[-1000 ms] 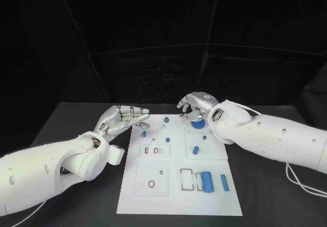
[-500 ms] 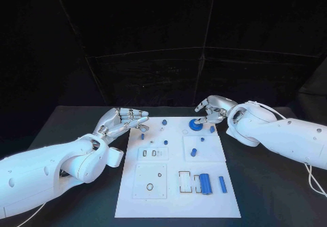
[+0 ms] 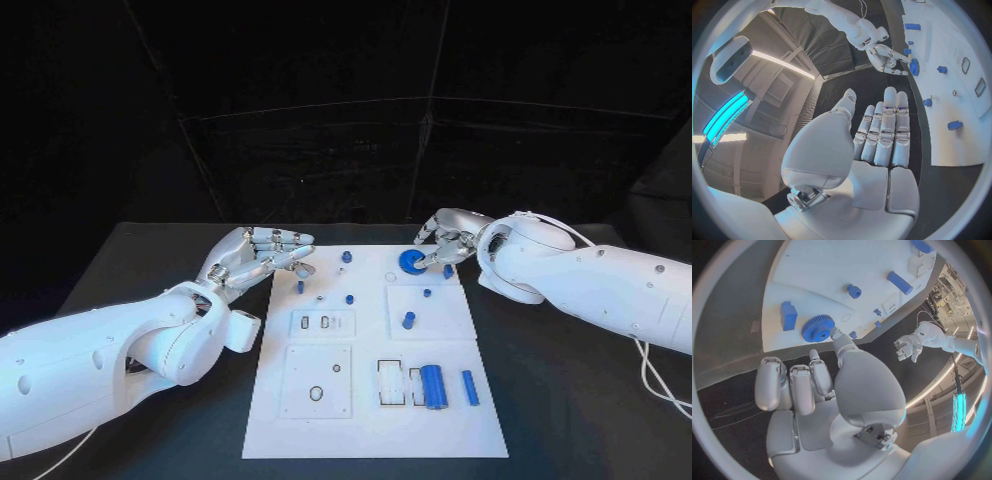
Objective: Assemble the parts on the task board
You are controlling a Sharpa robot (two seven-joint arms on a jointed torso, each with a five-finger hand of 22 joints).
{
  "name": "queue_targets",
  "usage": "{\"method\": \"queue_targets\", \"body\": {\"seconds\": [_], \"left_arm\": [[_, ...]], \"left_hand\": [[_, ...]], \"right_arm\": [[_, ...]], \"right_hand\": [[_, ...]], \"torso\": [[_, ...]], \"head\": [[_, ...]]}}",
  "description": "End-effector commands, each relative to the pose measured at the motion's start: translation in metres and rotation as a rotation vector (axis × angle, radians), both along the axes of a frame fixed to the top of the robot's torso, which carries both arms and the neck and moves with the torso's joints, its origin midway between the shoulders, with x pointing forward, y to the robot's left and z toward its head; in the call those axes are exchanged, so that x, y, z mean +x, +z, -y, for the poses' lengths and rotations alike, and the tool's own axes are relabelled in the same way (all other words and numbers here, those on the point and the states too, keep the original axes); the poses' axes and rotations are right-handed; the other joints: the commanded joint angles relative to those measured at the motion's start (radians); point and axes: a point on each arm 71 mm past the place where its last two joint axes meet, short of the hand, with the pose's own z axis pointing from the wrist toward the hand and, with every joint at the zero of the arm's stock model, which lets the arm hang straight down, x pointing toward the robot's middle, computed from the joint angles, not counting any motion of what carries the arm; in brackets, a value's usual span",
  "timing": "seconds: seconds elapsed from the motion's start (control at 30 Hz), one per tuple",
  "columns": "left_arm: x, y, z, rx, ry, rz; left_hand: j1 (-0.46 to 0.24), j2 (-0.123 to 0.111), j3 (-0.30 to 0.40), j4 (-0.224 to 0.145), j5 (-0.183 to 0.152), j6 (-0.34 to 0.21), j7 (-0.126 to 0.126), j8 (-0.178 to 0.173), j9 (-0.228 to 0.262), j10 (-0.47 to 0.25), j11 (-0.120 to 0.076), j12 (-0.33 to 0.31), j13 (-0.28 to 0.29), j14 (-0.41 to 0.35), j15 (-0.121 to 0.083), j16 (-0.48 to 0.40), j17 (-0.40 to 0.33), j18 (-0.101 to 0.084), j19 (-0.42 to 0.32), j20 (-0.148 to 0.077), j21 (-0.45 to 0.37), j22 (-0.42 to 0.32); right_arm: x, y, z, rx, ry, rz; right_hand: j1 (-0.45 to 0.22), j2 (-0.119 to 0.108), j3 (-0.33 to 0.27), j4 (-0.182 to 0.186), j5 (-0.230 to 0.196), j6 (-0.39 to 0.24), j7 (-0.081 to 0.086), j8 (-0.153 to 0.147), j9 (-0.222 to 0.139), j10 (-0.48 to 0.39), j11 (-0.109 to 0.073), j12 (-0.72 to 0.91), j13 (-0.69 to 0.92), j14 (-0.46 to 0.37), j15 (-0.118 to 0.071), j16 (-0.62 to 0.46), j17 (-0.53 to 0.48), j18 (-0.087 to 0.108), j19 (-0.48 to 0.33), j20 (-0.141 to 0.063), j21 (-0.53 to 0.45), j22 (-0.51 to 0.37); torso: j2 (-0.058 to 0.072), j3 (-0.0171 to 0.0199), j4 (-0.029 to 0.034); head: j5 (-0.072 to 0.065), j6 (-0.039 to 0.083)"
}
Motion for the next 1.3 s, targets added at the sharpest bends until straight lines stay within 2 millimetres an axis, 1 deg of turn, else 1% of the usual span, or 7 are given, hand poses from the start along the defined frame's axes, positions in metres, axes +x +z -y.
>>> {"method": "queue_targets", "body": {"seconds": [0.03, 0.27, 0.4, 0.63, 1.13, 1.23, 1.3], "left_arm": [[-0.0003, 0.0008, 0.0019, -0.003, -0.016, 0.001], [-0.0001, 0.0007, 0.0020, -0.003, -0.016, 0.001], [-0.0001, 0.0007, 0.0017, -0.003, -0.015, 0.001], [0.0001, 0.0006, 0.0019, -0.003, -0.016, 0.001], [0.0012, 0.0000, 0.0015, 0.001, -0.012, -0.002], [0.0012, -0.0001, 0.0014, 0.001, -0.012, -0.002], [0.0012, -0.0001, 0.0014, 0.001, -0.012, -0.003]], "left_hand": [[-0.002, 0.011, 0.001, -0.007, 0.001, 0.002, 0.003, -0.005, 0.000, 0.002, 0.004, -0.006, 0.001, -0.008, -0.001, -0.005, 0.003, 0.010, -0.005, 0.001, -0.004, -0.001], [-0.002, 0.011, 0.001, -0.007, 0.001, 0.003, 0.003, -0.005, 0.000, 0.002, 0.004, -0.005, 0.001, -0.008, -0.001, -0.005, 0.003, 0.010, -0.005, 0.001, -0.004, -0.001], [-0.002, 0.011, 0.001, -0.007, 0.001, 0.003, 0.003, -0.005, 0.000, 0.002, 0.004, -0.005, 0.001, -0.008, -0.001, -0.005, 0.003, 0.010, -0.005, 0.001, -0.004, -0.001], [-0.002, 0.011, 0.001, -0.007, 0.001, 0.003, 0.003, -0.005, 0.000, 0.002, 0.004, -0.005, 0.001, -0.008, -0.001, -0.005, 0.003, 0.010, -0.005, 0.001, -0.004, -0.001], [0.003, 0.018, 0.005, -0.012, 0.001, 0.004, 0.003, -0.007, 0.000, 0.003, 0.004, -0.007, 0.001, -0.010, -0.001, -0.006, 0.007, 0.011, -0.006, 0.001, -0.005, -0.002], [0.003, 0.018, 0.005, -0.012, 0.001, 0.004, 0.003, -0.007, 0.000, 0.003, 0.004, -0.007, 0.001, -0.010, -0.001, -0.006, 0.007, 0.011, -0.006, 0.001, -0.005, -0.002], [0.003, 0.018, 0.005, -0.012, 0.001, 0.004, 0.003, -0.007, 0.000, 0.003, 0.004, -0.007, 0.001, -0.010, -0.001, -0.006, 0.007, 0.011, -0.006, 0.001, -0.005, -0.002]], "right_arm": [[0.0009, -0.0015, -0.0022, -0.018, 0.003, -0.026], [0.0034, -0.0026, -0.0036, -0.020, -0.003, -0.028], [0.0038, -0.0032, -0.0055, -0.020, 0.001, -0.030], [0.0041, -0.0055, -0.0091, -0.031, 0.010, -0.042], [0.0051, -0.0069, -0.0094, -0.057, 0.018, -0.036], [0.0050, -0.0072, -0.0104, -0.056, 0.021, -0.034], [0.0051, -0.0072, -0.0110, -0.057, 0.023, -0.031]], "right_hand": [[0.016, 0.005, -0.001, -0.003, 0.005, -0.005, 0.000, 0.008, 0.001, 0.001, 0.002, 0.007, 0.004, 0.055, 0.008, 0.007, 0.004, -0.017, 0.005, 0.000, 0.005, 0.004], [0.032, 0.021, 0.007, -0.011, 0.004, -0.001, -0.002, 0.021, 0.003, 0.001, 0.001, 0.011, 0.012, 0.055, 0.008, 0.009, 0.009, -0.018, 0.006, 0.001, 0.008, 0.008], [0.038, 0.028, 0.011, -0.014, 0.001, 0.003, -0.003, 0.028, 0.004, 0.003, 0.000, 0.015, 0.017, 0.055, 0.007, 0.010, 0.011, -0.018, 0.006, 0.001, 0.009, 0.011], [0.054, 0.045, 0.027, -0.031, -0.021, 0.021, -0.007, 0.050, 0.006, 0.011, -0.004, 0.025, 0.034, 0.056, 0.004, 0.013, 0.017, -0.019, 0.008, -0.001, 0.013, 0.018], [0.064, 0.049, 0.037, -0.044, -0.025, 0.027, -0.008, 0.057, 0.005, 0.011, -0.005, 0.026, 0.037, 0.056, 0.003, 0.014, 0.020, -0.021, 0.011, -0.002, 0.016, 0.025], [0.072, 0.055, 0.047, -0.054, -0.027, 0.029, -0.009, 0.060, 0.004, 0.011, -0.006, 0.026, 0.039, 0.056, 0.003, 0.014, 0.020, -0.021, 0.011, -0.003, 0.016, 0.026], [0.085, 0.065, 0.061, -0.065, -0.050, 0.034, -0.009, 0.064, 0.004, 0.012, -0.006, 0.026, 0.041, 0.056, 0.002, 0.014, 0.021, -0.021, 0.011, -0.004, 0.017, 0.027]], "torso": [[0.000, 0.0001, 0.0003], [0.000, -0.0002, 0.0016], [0.000, 0.0003, -0.0003], [0.000, 0.0004, 0.0005], [-0.001, 0.0002, 0.0000], [0.000, 0.0001, 0.0007], [0.000, 0.0001, 0.0009]], "head": [[0.000, -0.002], [-0.001, -0.005], [0.001, -0.007], [0.002, -0.010], [0.002, -0.012], [0.001, -0.013], [0.001, -0.014]]}}
